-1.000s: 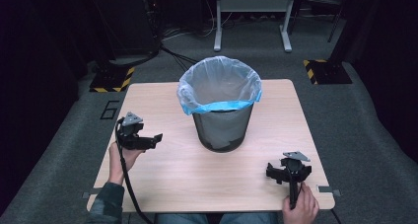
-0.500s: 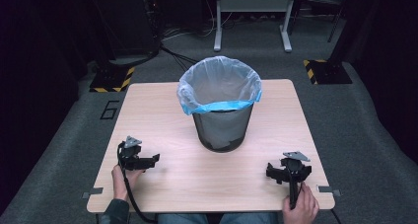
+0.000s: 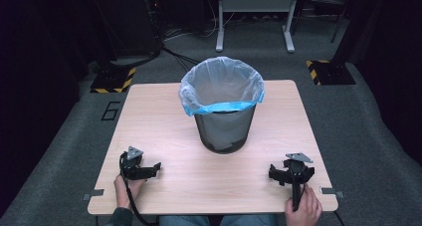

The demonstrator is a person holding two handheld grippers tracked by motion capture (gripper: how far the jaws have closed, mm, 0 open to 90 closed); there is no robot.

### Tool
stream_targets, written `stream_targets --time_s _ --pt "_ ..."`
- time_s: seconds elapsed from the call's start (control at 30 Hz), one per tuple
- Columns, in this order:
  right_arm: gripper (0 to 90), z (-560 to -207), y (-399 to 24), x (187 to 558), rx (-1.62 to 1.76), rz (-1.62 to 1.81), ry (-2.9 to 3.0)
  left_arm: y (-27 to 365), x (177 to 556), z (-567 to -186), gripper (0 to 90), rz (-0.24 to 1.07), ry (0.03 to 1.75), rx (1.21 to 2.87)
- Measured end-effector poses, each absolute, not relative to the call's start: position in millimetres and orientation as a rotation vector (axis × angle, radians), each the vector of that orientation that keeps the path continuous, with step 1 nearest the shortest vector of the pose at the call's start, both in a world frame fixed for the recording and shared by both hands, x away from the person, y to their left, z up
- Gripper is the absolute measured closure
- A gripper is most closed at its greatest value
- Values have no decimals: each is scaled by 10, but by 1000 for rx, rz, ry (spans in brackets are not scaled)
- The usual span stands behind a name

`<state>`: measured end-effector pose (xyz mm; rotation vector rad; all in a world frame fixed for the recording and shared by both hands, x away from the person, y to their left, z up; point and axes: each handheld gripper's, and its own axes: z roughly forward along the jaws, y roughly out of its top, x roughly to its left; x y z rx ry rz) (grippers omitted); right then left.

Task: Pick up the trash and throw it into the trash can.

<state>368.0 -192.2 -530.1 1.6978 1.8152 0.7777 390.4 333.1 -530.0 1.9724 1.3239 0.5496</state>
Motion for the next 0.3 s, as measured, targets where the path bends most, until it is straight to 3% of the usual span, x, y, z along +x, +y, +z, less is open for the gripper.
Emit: stream_targets --time_s 0.3 --pt "0 -5302 -1921 3679 1698 777 1815 3274 3883 -5303 84 554 1295 2013"
